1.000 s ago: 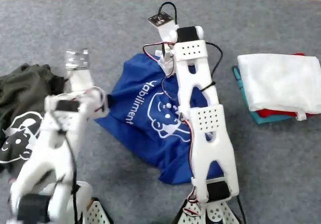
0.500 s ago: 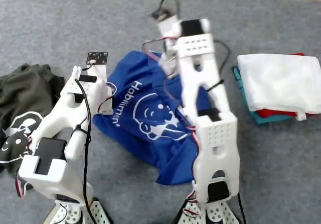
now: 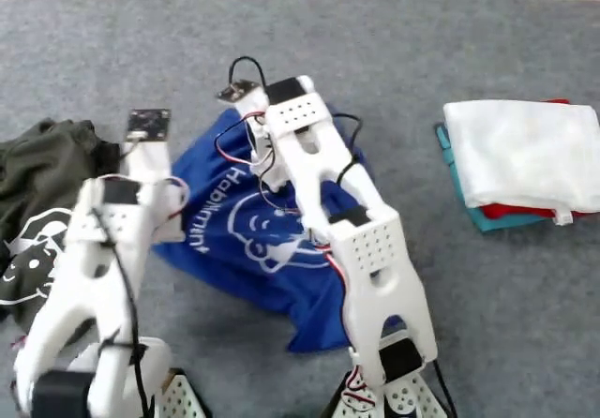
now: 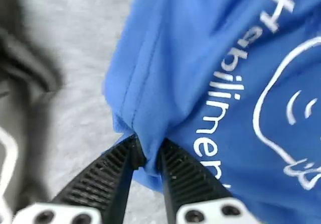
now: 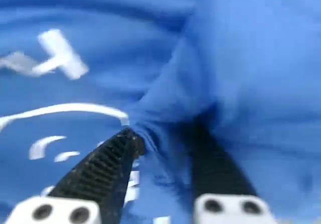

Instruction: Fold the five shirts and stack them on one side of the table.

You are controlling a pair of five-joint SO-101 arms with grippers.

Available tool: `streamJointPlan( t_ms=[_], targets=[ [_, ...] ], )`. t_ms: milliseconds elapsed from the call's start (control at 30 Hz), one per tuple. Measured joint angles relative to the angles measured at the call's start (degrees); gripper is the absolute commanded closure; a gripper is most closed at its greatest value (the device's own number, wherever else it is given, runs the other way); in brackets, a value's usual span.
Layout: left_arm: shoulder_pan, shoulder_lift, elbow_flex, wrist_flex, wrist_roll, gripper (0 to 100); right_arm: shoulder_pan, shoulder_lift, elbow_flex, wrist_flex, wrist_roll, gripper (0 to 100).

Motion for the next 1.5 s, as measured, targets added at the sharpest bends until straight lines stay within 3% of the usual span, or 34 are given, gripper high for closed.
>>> streamJointPlan(
  t_ms=[200,467,800,1033,1300,1500],
  targets=[
    [-8.26,-6.95,-0.18,9.41,-5.45,97,3.96,1.76,-7.3,4.48,0.0,98.0],
    [-14.15,-8.26,0.79,16.97,-13.36,97,14.77,1.67,-13.1,6.51,0.0,98.3],
    [-18.73,-8.26,4.48,18.29,-26.64,97,28.75,1.67,-7.91,6.59,6.15,98.0],
    [-18.81,-8.26,4.84,18.29,-28.48,95,33.58,1.67,-7.91,6.68,7.82,97.8],
    [-19.43,-8.44,4.57,20.84,-28.75,78,35.43,-3.52,-7.74,6.59,13.36,72.4],
    [-19.43,-8.44,-2.29,24.44,-28.75,78,35.43,-12.48,-7.74,6.59,13.8,70.5]
  ],
)
